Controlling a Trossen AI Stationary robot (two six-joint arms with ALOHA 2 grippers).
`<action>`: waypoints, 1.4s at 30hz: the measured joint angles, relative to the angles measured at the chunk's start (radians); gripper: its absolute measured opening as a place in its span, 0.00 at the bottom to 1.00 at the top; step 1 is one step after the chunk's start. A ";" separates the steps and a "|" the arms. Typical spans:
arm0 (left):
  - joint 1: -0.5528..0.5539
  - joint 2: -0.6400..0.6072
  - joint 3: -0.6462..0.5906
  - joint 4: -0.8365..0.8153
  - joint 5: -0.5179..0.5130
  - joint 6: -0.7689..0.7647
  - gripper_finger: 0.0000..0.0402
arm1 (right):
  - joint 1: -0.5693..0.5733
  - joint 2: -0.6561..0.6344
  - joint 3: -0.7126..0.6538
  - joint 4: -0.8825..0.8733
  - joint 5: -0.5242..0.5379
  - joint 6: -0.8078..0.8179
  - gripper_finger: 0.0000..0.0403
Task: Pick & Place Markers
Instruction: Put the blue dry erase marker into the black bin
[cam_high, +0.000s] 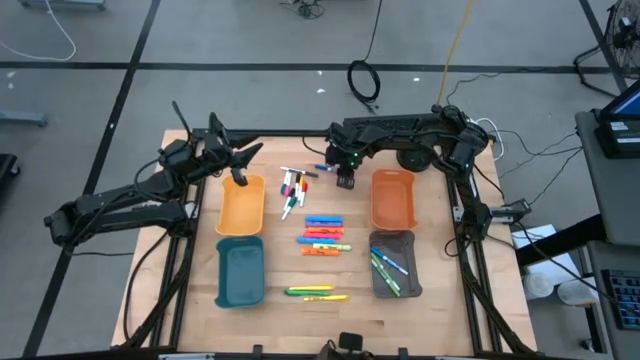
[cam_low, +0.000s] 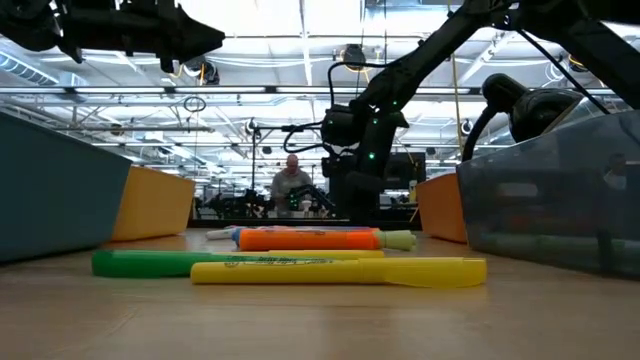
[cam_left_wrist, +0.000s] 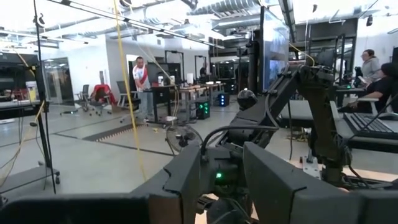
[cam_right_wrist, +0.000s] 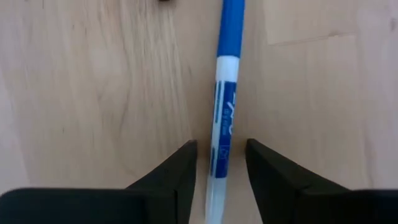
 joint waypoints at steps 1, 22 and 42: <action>0.000 0.000 0.000 -0.001 0.000 0.000 0.32 | 0.000 0.000 0.000 0.000 -0.001 -0.001 0.29; 0.000 0.000 0.000 -0.003 -0.001 0.004 0.32 | 0.022 -0.034 -0.006 0.012 -0.002 -0.008 0.02; 0.000 0.000 0.000 -0.003 -0.001 0.004 0.32 | 0.289 -0.505 -0.006 -0.384 -0.002 0.327 0.02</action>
